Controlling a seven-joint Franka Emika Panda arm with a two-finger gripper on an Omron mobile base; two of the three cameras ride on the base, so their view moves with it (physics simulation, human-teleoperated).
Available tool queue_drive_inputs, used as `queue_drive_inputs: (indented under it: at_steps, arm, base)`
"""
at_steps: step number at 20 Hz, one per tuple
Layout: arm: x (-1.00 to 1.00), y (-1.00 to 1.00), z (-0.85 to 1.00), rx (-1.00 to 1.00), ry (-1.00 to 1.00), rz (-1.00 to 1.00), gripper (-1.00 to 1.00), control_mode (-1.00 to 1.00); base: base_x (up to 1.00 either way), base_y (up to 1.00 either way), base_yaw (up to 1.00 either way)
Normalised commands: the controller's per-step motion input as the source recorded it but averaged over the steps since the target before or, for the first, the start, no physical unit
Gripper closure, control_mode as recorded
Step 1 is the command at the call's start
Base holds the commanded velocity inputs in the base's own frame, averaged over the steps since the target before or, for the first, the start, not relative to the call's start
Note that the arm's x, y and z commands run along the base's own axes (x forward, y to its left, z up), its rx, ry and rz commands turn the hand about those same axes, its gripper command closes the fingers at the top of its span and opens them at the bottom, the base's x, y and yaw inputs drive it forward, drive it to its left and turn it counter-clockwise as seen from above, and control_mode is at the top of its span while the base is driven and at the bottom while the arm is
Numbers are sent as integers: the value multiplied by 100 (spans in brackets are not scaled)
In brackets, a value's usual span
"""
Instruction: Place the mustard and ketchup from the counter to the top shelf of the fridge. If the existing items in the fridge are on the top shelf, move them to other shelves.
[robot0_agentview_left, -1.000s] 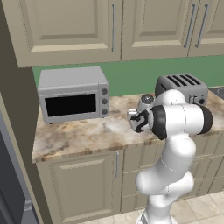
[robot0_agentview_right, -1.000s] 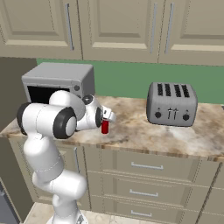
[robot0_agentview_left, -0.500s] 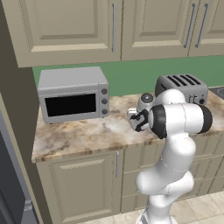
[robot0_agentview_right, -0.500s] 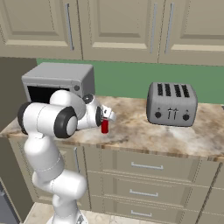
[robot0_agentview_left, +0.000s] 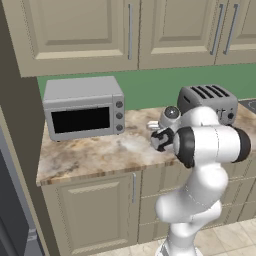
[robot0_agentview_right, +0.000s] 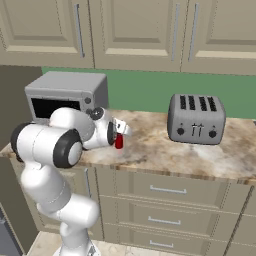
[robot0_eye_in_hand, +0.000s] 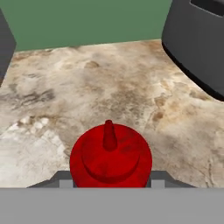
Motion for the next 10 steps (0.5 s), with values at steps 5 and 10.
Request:
queue_drive_inputs:
  at_steps: [5,10]
  arm:
    - [-85,0,100,-3,-31,6,100,-100]
    - [-99,0,100,-5,-28,7,100,-100]
  base:
    - [0,0,0]
    - [0,0,0]
